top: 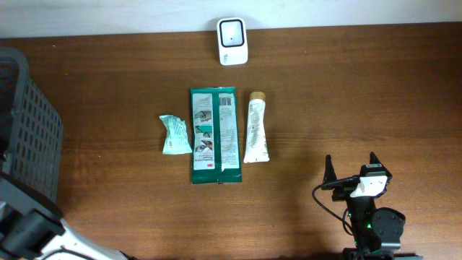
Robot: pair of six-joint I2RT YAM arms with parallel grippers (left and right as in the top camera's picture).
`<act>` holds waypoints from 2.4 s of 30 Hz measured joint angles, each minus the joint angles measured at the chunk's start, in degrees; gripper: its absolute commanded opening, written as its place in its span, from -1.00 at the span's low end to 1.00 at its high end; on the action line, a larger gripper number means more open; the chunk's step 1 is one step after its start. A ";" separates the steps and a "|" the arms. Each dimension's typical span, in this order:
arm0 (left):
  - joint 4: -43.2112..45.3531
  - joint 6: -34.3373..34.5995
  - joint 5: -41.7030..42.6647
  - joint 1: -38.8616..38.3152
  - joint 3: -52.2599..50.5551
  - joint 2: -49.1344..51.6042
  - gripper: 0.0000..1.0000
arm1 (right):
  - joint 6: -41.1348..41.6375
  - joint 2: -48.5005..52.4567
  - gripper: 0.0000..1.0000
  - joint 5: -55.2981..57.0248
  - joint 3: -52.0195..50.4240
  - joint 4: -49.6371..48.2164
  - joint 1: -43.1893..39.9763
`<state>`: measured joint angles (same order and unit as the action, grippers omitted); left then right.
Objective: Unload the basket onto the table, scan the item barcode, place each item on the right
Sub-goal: 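Reach into the basket and grasp the small orange box with the left gripper, then place the orange box left of the pale green pouch and withdraw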
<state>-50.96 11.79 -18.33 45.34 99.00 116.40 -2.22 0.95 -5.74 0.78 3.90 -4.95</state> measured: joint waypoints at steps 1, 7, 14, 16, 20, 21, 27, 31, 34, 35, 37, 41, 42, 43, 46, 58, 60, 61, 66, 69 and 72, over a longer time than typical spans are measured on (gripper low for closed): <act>0.42 0.00 0.94 -0.52 0.70 -2.12 -1.00 | 0.04 0.00 0.96 0.00 0.00 0.00 0.00; 3.76 0.17 3.06 -4.76 3.91 -16.57 -1.00 | 0.04 0.00 0.96 0.00 0.00 0.00 0.00; 4.72 0.20 4.74 -15.56 4.48 -29.77 -1.00 | 0.02 0.00 0.97 0.00 0.00 0.00 0.00; 3.65 0.20 5.68 -20.48 4.74 -32.39 -1.00 | 0.02 0.00 0.97 0.00 0.00 0.00 0.00; -1.05 0.22 7.89 -30.88 4.98 -33.99 -1.00 | 0.02 0.00 0.97 0.00 0.00 0.00 0.00; -2.58 0.22 8.07 -33.77 4.98 -33.57 -1.00 | 0.04 0.00 0.97 0.00 0.00 0.00 0.00; -10.84 1.49 9.22 -44.48 2.45 -27.80 -1.00 | 0.04 0.00 0.96 0.00 0.00 0.00 0.00; -14.88 4.48 9.42 -45.68 -1.60 -21.33 -1.00 | 0.02 0.00 0.96 0.00 0.00 0.00 0.00; -15.50 6.08 10.03 -46.18 -6.27 -15.61 -1.00 | 0.04 0.00 0.96 0.00 0.00 0.00 0.00; -14.91 6.29 10.14 -46.27 -7.69 -14.29 -1.00 | 0.02 0.00 0.97 0.00 0.00 0.00 0.00; -13.33 6.54 10.32 -46.36 -10.12 -12.72 -1.00 | 0.00 0.00 0.97 0.00 0.00 0.00 0.00; -6.93 7.10 11.04 -46.47 -16.11 -8.87 -1.00 | 0.07 0.00 0.97 0.00 0.00 0.00 0.00; -5.14 7.15 11.32 -46.47 -17.33 -8.22 -1.00 | 0.02 0.00 0.97 0.00 0.00 0.00 0.00; -3.43 7.08 11.50 -46.47 -18.40 -7.69 -1.00 | 0.02 0.00 0.97 0.00 0.00 0.00 0.00; 1.55 5.49 12.98 -46.47 -21.51 -7.28 -1.00 | 0.04 0.00 0.97 0.00 0.00 0.00 0.00; 5.35 1.25 16.50 -46.47 -24.68 -7.26 -0.09 | 0.04 0.00 0.97 0.00 0.00 0.00 0.00; 4.50 1.22 16.65 -46.47 -24.26 -7.26 -0.07 | 0.00 0.00 0.97 0.00 0.00 0.00 0.00; 3.58 1.22 16.68 -46.47 -23.63 -7.26 -0.06 | 0.00 0.00 0.97 0.00 0.00 0.00 0.00; -4.96 1.20 16.68 -46.42 -11.93 -7.41 -0.06 | 0.02 0.00 0.97 0.00 0.00 0.00 0.00; -11.10 1.20 16.72 -46.07 -0.39 -8.87 0.21 | 0.00 0.00 0.97 0.00 0.00 0.00 0.00; -15.32 0.79 16.65 -45.31 9.38 -10.71 0.35 | 0.02 0.00 0.97 0.00 0.00 0.00 0.00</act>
<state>-66.28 12.58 -1.67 0.03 108.38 105.69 -2.20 0.95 -5.74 0.78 3.90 -4.95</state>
